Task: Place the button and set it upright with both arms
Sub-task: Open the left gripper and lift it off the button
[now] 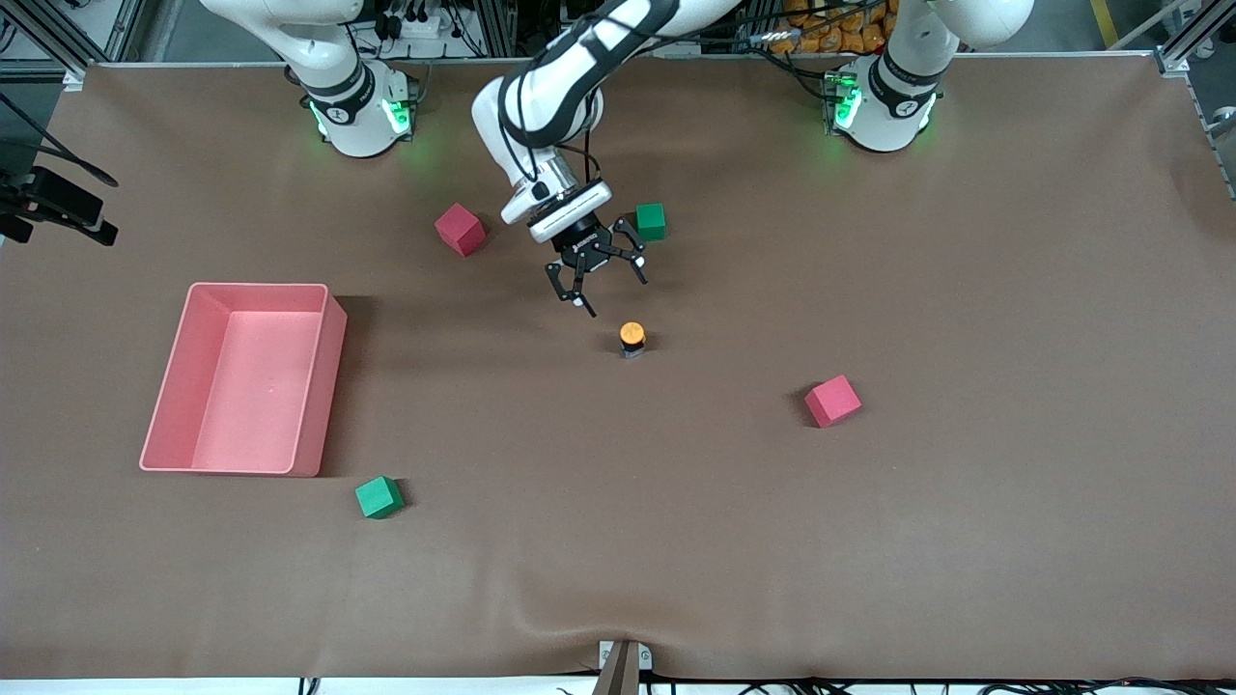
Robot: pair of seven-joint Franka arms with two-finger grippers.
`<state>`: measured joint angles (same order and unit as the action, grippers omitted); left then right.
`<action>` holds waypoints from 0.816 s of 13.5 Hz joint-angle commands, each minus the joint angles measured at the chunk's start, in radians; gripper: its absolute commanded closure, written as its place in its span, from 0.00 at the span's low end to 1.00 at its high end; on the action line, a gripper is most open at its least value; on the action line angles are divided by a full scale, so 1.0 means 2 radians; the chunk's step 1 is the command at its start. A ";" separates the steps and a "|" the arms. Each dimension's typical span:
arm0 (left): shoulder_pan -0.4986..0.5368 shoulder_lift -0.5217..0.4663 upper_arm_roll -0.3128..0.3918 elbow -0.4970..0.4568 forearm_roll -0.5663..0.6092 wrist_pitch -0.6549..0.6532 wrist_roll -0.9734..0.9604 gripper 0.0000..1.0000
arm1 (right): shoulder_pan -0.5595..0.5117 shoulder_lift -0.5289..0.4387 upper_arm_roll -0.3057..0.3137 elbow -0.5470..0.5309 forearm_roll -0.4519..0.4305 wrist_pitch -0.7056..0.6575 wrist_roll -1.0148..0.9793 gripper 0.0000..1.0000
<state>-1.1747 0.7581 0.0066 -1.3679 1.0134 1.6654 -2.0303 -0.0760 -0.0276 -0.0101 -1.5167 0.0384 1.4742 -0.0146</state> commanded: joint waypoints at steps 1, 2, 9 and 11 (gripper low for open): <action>0.028 -0.056 -0.006 -0.011 -0.045 0.003 0.074 0.00 | 0.004 -0.001 -0.002 0.004 -0.008 -0.005 -0.004 0.00; 0.044 -0.080 -0.006 -0.013 -0.075 0.003 0.108 0.00 | 0.004 0.000 -0.002 0.004 -0.007 -0.003 -0.005 0.00; 0.152 -0.179 -0.006 -0.010 -0.196 0.034 0.274 0.00 | 0.013 0.000 -0.003 0.004 -0.008 -0.002 -0.005 0.00; 0.176 -0.196 -0.006 -0.010 -0.224 0.038 0.314 0.00 | 0.015 0.000 -0.008 0.004 -0.008 -0.002 -0.006 0.00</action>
<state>-0.8600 0.4121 0.0062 -1.3628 0.6155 1.7218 -1.4624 -0.0589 -0.0272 -0.0105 -1.5163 0.0373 1.4757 -0.0150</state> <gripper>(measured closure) 0.000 0.000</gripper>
